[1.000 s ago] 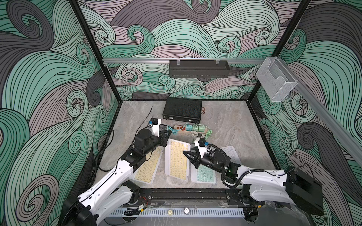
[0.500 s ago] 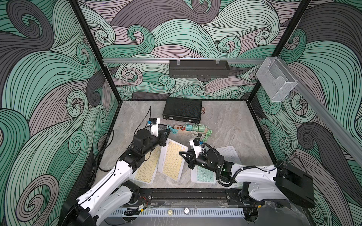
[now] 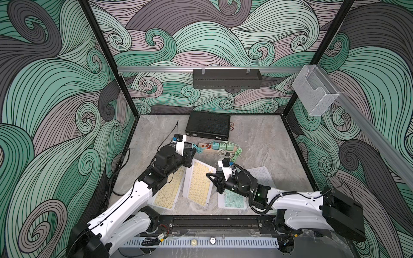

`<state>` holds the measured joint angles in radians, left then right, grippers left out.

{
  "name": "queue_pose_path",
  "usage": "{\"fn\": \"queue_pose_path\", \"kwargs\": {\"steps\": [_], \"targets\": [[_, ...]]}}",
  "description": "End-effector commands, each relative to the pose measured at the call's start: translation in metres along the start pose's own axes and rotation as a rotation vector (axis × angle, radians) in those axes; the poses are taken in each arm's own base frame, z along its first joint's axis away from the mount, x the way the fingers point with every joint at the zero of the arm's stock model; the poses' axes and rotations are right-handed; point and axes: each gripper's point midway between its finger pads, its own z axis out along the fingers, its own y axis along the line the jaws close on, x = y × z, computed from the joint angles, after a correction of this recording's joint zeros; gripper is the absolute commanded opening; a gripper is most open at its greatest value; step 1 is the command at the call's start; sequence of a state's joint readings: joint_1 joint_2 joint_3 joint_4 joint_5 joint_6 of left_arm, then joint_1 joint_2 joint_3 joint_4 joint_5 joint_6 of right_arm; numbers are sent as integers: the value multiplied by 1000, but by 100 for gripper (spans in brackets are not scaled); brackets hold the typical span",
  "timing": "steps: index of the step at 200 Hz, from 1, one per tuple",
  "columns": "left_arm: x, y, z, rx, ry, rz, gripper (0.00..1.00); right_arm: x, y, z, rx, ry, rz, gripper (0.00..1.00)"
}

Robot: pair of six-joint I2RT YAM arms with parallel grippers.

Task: Unplug the wireless keyboard
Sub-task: Remove the power cord from the keyboard.

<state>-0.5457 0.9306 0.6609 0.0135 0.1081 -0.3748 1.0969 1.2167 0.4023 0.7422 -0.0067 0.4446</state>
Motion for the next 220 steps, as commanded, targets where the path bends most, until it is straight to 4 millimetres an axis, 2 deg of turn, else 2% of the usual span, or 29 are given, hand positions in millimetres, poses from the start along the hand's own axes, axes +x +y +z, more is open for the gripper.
{"fn": "queue_pose_path", "kwargs": {"steps": [1,32,70,99,131,181,200,220], "targets": [[-13,14,0,-114,-26,76,0,-6,3,-7,-2,-37,-30,0],[-19,26,-5,-190,-40,-67,0,-1,5,-10,-19,-28,-28,0],[-24,19,-7,-137,-85,-128,0,1,8,-9,-25,-26,-20,0],[-25,23,-10,-163,-89,-116,0,4,9,-4,-27,-13,-21,0],[-26,17,-12,-161,-48,6,0,6,8,-4,-22,-13,-24,0],[-16,19,3,-247,17,146,0,11,5,-3,-15,-8,-20,0],[-16,21,7,-260,30,139,0,12,5,-4,-14,-7,-20,0],[-19,31,2,-308,-2,51,0,13,4,-5,-11,-7,-16,0]]}}
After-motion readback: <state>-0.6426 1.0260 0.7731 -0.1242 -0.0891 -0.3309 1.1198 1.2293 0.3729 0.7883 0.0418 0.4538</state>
